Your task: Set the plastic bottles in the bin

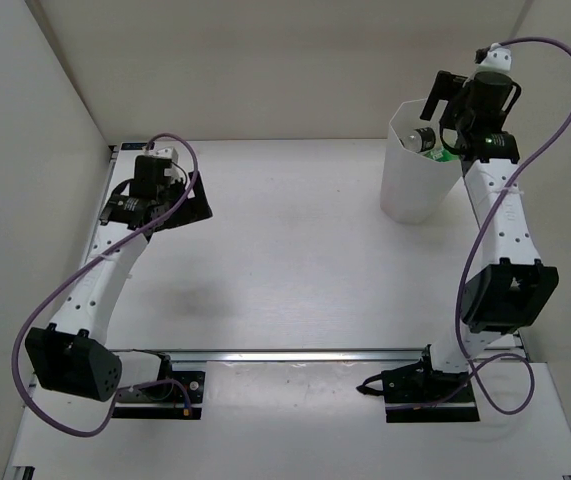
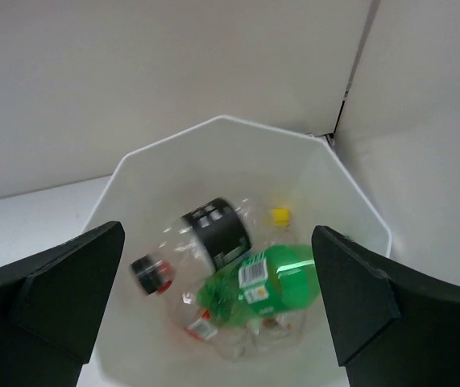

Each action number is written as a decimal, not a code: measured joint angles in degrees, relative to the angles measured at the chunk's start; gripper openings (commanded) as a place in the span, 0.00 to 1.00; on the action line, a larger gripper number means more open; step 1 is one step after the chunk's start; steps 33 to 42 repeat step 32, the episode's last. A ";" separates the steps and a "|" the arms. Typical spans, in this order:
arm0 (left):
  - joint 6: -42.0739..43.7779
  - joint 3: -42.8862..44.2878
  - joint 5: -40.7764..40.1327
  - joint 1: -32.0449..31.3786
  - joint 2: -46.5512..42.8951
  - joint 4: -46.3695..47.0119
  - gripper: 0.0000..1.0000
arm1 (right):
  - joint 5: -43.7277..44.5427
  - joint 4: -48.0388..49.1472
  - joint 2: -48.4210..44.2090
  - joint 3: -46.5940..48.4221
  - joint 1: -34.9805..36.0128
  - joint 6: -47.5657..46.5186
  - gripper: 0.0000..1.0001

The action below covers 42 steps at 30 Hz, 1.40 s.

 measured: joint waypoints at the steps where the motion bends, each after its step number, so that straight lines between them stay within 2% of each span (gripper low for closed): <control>1: 0.04 0.11 -0.02 0.00 -0.48 0.00 0.99 | 0.85 -1.09 -1.18 0.00 0.76 -0.33 0.99; 6: 0.13 0.09 -0.96 0.35 -5.01 -0.79 0.99 | 3.28 -9.99 -11.41 -2.91 5.51 -0.02 0.99; 9: 0.09 -0.85 -2.32 0.37 -8.20 -1.09 0.99 | 7.39 -16.46 -20.11 -10.49 10.12 2.49 0.99; 11: -0.04 -2.32 -3.06 0.22 -10.01 -1.27 0.98 | 6.82 -22.08 -24.94 -16.26 12.00 4.33 1.00; 15: -0.07 -4.98 -4.37 -0.17 -11.74 -2.91 0.98 | 4.98 -32.79 -29.49 -26.29 9.88 9.05 0.99; 19: 0.04 -7.48 -6.51 -0.59 -14.03 -4.39 0.99 | 5.42 -39.39 -33.79 -36.70 9.49 13.31 0.99; 24: -0.07 -9.94 -8.98 -0.70 -18.12 -5.88 0.99 | 5.07 -40.83 -44.06 -41.27 8.44 14.93 0.99; 28: -0.55 -11.04 -9.79 -0.92 -20.31 -6.54 0.98 | 2.19 -39.58 -48.30 -42.58 5.57 14.47 0.99; 42: -0.94 -11.17 -10.16 -0.92 -21.35 -7.02 0.98 | 1.36 -39.06 -48.11 -43.17 4.98 14.25 0.99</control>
